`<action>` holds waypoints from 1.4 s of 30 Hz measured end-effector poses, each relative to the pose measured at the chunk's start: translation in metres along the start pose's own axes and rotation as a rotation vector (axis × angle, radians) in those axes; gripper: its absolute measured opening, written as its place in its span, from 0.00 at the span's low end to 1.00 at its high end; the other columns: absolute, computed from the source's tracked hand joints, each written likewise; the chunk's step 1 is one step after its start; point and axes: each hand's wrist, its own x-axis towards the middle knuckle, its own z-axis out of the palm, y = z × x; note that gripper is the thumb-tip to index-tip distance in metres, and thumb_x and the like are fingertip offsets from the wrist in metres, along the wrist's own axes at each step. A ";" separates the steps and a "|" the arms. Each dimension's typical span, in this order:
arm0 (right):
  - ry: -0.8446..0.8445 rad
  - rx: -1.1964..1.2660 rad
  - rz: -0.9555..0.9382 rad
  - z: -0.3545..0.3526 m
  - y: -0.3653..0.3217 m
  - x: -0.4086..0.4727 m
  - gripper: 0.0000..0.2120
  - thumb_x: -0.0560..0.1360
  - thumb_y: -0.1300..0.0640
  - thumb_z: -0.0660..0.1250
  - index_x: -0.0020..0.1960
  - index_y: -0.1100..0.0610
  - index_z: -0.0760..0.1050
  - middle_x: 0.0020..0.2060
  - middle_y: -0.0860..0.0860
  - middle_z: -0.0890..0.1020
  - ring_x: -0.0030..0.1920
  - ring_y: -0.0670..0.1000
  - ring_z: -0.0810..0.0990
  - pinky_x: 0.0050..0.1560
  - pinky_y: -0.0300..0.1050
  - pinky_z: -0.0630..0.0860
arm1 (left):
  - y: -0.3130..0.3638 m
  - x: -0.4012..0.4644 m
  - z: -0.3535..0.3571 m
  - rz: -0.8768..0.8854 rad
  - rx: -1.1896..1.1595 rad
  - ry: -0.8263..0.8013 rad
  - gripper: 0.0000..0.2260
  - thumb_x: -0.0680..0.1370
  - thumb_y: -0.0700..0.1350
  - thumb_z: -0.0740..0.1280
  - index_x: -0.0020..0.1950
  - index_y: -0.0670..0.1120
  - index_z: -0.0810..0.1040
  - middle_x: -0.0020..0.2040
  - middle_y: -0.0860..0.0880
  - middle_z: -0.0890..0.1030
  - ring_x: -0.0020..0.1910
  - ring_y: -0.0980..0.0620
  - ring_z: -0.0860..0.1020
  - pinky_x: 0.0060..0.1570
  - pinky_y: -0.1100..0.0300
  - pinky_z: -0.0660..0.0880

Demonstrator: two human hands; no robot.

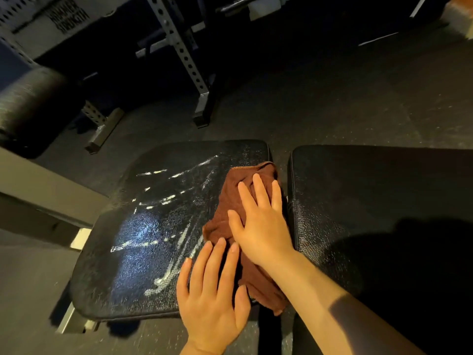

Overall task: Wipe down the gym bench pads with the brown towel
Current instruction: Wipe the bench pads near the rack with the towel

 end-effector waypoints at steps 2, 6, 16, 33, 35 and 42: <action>0.014 -0.018 0.048 -0.003 -0.001 0.022 0.31 0.83 0.44 0.53 0.81 0.50 0.47 0.80 0.53 0.41 0.78 0.61 0.34 0.78 0.55 0.38 | 0.000 0.000 0.002 0.014 -0.027 0.030 0.22 0.83 0.54 0.48 0.71 0.49 0.71 0.70 0.49 0.73 0.70 0.48 0.70 0.68 0.51 0.64; -0.002 0.004 0.146 -0.012 0.003 0.070 0.30 0.83 0.43 0.52 0.81 0.48 0.46 0.80 0.49 0.40 0.78 0.61 0.39 0.76 0.57 0.52 | 0.001 -0.004 0.006 0.031 -0.061 0.056 0.22 0.83 0.53 0.48 0.72 0.51 0.71 0.69 0.49 0.73 0.68 0.49 0.73 0.64 0.54 0.68; 0.002 -0.068 0.201 -0.018 0.002 0.108 0.29 0.84 0.42 0.48 0.81 0.48 0.46 0.80 0.51 0.42 0.78 0.65 0.48 0.69 0.59 0.65 | -0.001 -0.006 0.013 0.052 -0.018 0.089 0.23 0.83 0.53 0.46 0.70 0.50 0.73 0.67 0.49 0.75 0.68 0.48 0.72 0.65 0.54 0.68; -0.040 -0.140 0.074 0.008 -0.018 -0.015 0.31 0.83 0.41 0.47 0.81 0.51 0.40 0.80 0.51 0.38 0.77 0.65 0.35 0.75 0.63 0.53 | 0.000 -0.005 0.007 0.012 0.032 0.123 0.23 0.83 0.56 0.47 0.71 0.48 0.70 0.67 0.47 0.73 0.66 0.45 0.72 0.57 0.49 0.69; -0.065 -0.086 0.040 0.008 -0.015 -0.032 0.30 0.83 0.41 0.47 0.80 0.49 0.40 0.79 0.48 0.37 0.77 0.62 0.32 0.75 0.61 0.51 | 0.000 -0.006 0.007 0.012 0.014 0.119 0.24 0.83 0.58 0.46 0.70 0.46 0.70 0.67 0.46 0.73 0.66 0.44 0.73 0.57 0.48 0.69; -0.089 -0.051 0.021 0.003 -0.012 -0.031 0.30 0.83 0.41 0.50 0.81 0.46 0.42 0.79 0.47 0.36 0.76 0.61 0.30 0.76 0.61 0.48 | 0.000 -0.005 0.003 0.015 -0.042 0.108 0.25 0.83 0.59 0.46 0.71 0.46 0.69 0.68 0.48 0.72 0.69 0.51 0.68 0.60 0.54 0.67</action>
